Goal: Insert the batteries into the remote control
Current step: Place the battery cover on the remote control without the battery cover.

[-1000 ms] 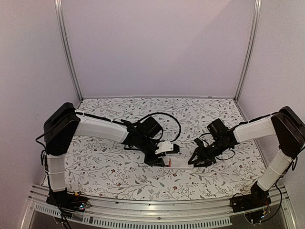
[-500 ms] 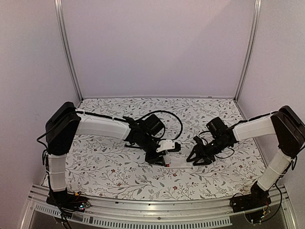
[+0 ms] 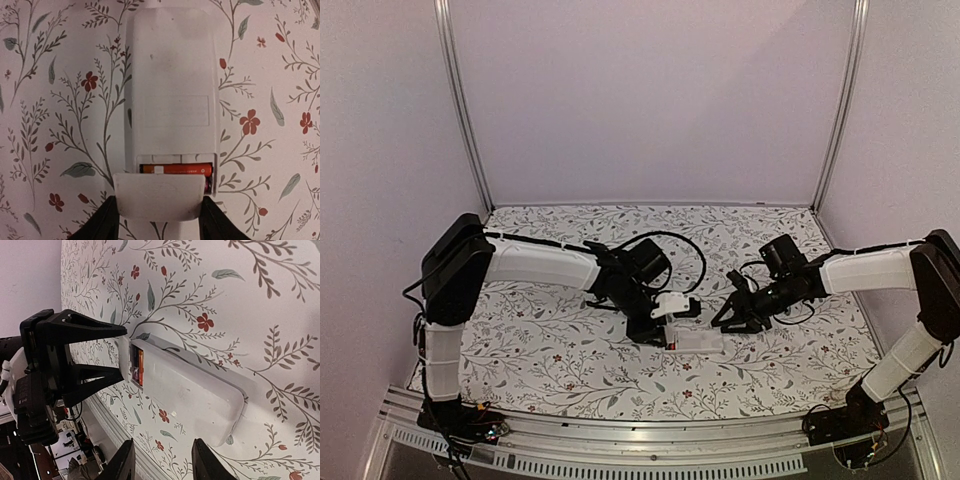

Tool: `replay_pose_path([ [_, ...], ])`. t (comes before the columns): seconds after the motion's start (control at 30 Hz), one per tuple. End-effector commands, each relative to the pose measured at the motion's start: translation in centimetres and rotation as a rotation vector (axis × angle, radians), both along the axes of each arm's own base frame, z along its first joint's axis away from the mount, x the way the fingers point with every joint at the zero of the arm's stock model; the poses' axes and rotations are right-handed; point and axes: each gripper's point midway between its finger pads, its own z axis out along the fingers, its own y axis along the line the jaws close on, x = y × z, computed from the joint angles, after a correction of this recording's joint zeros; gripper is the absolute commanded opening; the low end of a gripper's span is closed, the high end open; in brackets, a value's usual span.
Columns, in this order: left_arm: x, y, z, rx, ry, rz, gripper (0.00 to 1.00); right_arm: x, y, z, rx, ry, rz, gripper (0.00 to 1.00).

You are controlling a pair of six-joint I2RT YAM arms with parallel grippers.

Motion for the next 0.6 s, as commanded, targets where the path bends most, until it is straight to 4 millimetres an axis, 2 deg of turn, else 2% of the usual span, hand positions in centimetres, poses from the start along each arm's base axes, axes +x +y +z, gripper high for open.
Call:
replay_pose_path([
  [0.0,-0.38,-0.44,-0.64,0.022,0.010,-0.004,0.52,0.43,0.67,0.70,0.054,0.002,-0.012,0.37],
  [0.57,-0.87,-0.45,-1.48,0.058,0.012,-0.016,0.57,0.22,0.66,-0.14,0.058,0.025,-0.019,0.36],
])
